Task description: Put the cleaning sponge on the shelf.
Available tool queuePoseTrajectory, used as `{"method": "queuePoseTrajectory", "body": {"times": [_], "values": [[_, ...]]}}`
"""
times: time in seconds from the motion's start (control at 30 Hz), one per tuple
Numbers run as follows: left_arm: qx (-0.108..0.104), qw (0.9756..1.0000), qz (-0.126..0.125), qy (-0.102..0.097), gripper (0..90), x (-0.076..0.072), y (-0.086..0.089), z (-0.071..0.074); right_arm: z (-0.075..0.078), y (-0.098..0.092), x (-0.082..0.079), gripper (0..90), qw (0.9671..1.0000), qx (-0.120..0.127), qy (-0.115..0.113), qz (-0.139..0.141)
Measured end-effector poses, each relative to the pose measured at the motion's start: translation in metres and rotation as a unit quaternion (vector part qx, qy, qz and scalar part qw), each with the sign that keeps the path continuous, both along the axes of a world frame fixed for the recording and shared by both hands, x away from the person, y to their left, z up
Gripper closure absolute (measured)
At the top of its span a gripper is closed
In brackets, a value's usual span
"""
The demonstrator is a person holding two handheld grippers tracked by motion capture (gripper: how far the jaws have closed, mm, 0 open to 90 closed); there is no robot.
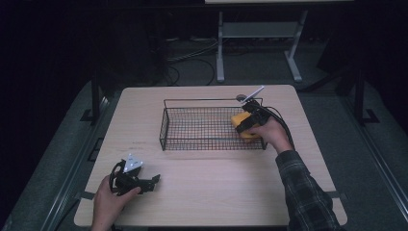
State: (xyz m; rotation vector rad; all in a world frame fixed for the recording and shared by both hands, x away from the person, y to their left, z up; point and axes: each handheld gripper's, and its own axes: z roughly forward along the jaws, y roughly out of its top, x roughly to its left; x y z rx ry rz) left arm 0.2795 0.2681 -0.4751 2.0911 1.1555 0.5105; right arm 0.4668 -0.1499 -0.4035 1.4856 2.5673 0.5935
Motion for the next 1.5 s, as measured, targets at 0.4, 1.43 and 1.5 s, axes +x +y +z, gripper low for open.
{"method": "queuePoseTrajectory", "body": {"times": [0.4, 1.43, 1.5], "values": [[0.000, 1.0000, 0.000, 0.000, 12.6, 0.000, 0.000, 0.000, 0.005, -0.001, -0.001, 16.2, 1.0000, 0.005, -0.005, 0.001], [0.000, 1.0000, 0.000, 0.000, 12.7, 0.000, 0.000, 0.000, 0.039, -0.036, -0.078, 15.1, 0.9967, 0.037, -0.067, 0.028], [0.000, 1.0000, 0.000, 0.000, 12.7, 0.000, 0.000, 0.000, 0.039, -0.040, -0.086, 15.1, 0.9962, 0.040, -0.072, 0.027]]}}
